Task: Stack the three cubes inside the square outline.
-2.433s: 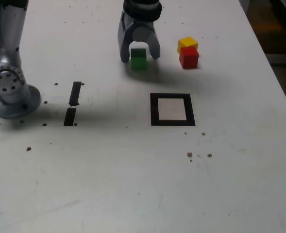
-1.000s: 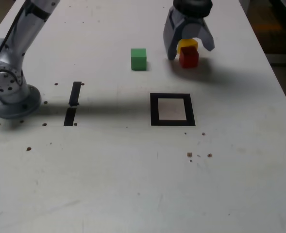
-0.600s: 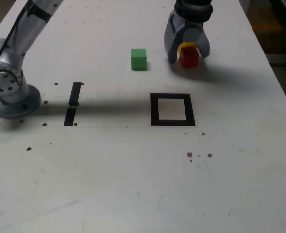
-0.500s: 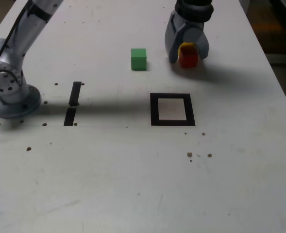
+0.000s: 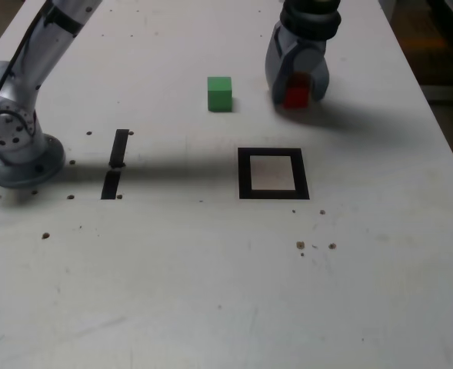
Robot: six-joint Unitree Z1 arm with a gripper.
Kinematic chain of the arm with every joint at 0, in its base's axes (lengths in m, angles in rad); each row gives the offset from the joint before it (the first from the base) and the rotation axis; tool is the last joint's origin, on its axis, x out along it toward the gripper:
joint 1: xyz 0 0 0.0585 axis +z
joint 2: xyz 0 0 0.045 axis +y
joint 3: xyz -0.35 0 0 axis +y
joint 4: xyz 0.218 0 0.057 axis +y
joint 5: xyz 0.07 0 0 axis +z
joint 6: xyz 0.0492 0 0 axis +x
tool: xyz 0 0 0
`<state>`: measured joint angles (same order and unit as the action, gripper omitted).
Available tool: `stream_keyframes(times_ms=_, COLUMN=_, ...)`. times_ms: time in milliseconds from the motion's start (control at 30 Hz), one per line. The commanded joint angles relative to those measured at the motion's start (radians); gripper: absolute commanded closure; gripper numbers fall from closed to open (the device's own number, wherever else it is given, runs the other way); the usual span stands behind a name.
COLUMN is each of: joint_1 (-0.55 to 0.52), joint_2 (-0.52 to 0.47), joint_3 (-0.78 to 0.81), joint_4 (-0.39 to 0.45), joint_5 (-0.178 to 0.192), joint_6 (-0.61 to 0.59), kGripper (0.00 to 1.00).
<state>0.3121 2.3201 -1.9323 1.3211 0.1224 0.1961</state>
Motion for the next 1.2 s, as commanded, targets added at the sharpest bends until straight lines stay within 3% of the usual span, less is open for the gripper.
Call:
stream_keyframes(times_ms=0, joint_1=-0.005, joint_2=-0.036, joint_3=0.003, joint_4=0.010, joint_5=0.005, joint_6=-0.008, kGripper=0.73)
stream_keyframes(times_ms=267, joint_1=-0.062, joint_2=-0.193, joint_3=0.048, joint_4=0.067, joint_5=0.019, joint_6=-0.073, kGripper=0.77)
stream_keyframes(times_ms=467, joint_1=-0.184, joint_2=-0.293, joint_3=0.179, joint_4=0.071, joint_5=0.007, joint_6=-0.173, kGripper=0.77)
stream_keyframes(times_ms=867, joint_1=-0.380, joint_2=-0.301, joint_3=0.336, joint_4=-0.055, joint_5=-0.093, joint_6=-0.296, kGripper=0.76)
stream_keyframes(times_ms=1167, joint_1=-0.389, joint_2=-0.271, joint_3=0.418, joint_4=-0.142, joint_5=-0.096, joint_6=-0.304, kGripper=0.76)
